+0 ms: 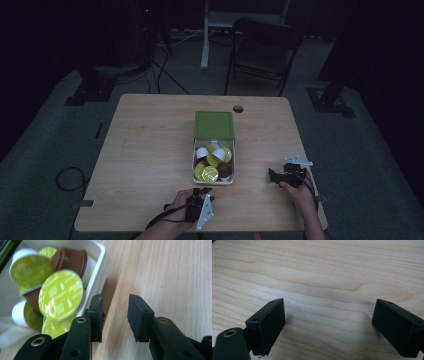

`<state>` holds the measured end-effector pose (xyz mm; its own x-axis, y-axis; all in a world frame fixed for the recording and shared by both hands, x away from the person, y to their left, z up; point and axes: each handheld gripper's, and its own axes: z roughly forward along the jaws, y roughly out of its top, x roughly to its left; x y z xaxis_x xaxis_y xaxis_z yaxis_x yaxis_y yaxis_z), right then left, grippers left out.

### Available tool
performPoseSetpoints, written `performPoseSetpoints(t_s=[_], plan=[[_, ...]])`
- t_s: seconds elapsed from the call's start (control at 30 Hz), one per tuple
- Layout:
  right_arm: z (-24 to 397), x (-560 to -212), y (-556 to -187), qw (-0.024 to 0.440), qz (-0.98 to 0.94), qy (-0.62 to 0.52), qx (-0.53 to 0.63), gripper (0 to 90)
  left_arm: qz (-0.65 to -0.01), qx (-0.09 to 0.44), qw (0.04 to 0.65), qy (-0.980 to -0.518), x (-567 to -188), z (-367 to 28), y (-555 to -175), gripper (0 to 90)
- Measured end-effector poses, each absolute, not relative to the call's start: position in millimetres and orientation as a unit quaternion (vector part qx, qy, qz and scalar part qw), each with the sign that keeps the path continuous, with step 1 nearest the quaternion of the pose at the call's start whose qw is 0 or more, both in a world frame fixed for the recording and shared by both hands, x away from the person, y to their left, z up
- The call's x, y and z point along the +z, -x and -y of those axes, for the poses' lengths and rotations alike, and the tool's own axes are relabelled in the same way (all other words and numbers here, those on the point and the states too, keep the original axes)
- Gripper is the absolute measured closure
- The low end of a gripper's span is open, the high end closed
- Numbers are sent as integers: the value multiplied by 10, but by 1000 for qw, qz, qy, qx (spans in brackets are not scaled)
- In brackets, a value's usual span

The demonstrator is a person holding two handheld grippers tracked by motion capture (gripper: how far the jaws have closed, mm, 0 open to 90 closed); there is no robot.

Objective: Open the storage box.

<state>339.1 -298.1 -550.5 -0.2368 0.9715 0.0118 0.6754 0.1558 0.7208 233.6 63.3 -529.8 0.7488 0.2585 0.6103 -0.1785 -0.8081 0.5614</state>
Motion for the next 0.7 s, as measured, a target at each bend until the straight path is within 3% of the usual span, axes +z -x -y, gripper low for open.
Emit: performPoseSetpoints(t_s=[0.7], plan=[[2981,-5505,-3391,237,-722,-570,311,108,-97,331,318,-883,-5311,-1060,-2336,649]])
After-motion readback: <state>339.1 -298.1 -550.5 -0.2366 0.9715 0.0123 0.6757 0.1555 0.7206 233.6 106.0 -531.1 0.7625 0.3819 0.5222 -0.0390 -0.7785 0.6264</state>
